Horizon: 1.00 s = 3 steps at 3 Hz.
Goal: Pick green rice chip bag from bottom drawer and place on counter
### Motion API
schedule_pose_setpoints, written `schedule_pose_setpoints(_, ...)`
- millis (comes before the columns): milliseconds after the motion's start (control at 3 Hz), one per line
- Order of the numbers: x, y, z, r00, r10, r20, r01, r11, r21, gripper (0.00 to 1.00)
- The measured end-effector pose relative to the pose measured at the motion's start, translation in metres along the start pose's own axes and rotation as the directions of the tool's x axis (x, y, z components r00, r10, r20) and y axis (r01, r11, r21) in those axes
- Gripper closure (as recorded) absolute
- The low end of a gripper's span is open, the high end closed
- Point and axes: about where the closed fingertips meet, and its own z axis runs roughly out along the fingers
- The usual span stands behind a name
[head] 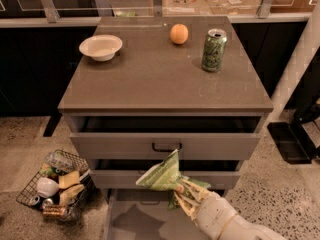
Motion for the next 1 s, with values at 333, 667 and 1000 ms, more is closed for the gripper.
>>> schedule_pose_setpoints(333, -0.041, -0.046, 0.006, 0.998, -0.041, 0.044, 0.039, 0.9988, 0.028, 1.0)
schedule_pose_setpoints(667, -0.082, -0.084, 0.015, 0.995, -0.064, 0.08, 0.061, 0.9973, 0.039, 1.0)
schedule_pose_setpoints(1000, -0.123, -0.109, 0.03, 0.992, -0.083, 0.093, 0.082, 0.9964, 0.024, 1.0)
